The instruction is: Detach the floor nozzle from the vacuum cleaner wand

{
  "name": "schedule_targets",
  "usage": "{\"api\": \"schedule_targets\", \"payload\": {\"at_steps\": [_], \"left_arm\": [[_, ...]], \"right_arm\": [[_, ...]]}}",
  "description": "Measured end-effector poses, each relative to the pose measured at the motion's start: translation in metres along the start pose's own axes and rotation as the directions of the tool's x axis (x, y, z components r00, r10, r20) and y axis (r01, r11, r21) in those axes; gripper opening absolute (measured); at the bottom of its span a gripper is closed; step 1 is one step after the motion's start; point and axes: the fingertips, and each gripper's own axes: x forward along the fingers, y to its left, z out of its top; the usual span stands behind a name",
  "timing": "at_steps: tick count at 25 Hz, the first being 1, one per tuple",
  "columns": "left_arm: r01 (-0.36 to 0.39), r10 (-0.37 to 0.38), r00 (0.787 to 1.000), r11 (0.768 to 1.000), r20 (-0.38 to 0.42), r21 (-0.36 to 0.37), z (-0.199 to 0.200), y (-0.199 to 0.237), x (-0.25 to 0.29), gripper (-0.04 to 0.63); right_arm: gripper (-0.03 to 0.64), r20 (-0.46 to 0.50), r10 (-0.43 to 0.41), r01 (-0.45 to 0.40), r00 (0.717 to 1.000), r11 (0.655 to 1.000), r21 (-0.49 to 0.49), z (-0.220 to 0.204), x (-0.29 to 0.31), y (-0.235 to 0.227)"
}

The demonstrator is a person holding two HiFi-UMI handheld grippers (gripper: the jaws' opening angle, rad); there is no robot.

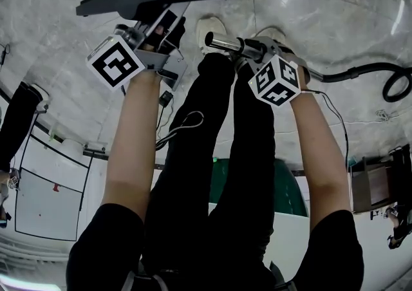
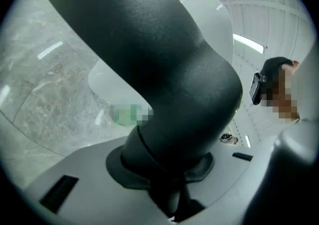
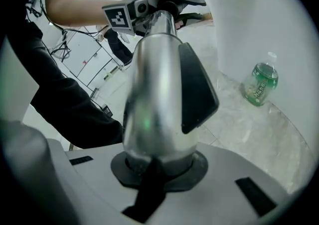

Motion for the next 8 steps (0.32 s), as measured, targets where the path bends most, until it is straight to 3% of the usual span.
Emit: {"api": "schedule_targets", "payload": {"at_steps": [3, 8], "left_arm": [[0.006, -0.004, 1.0, 0.998, 0.021, -0.055, -0.001, 0.005, 0.001, 0.109], [0.005, -0.004, 1.0, 0.999, 0.009, -0.042, -0.009, 0.011, 0.007, 0.109]], "right_arm": [[0.054, 0.01, -0.01, 0.01, 1.0, 1.0, -0.001, 0.002, -0.002, -0.004], [0.054, 0.029, -0.043, 0.043, 0.999, 0.999, 0.002, 0.007, -0.002, -0.019]]}}
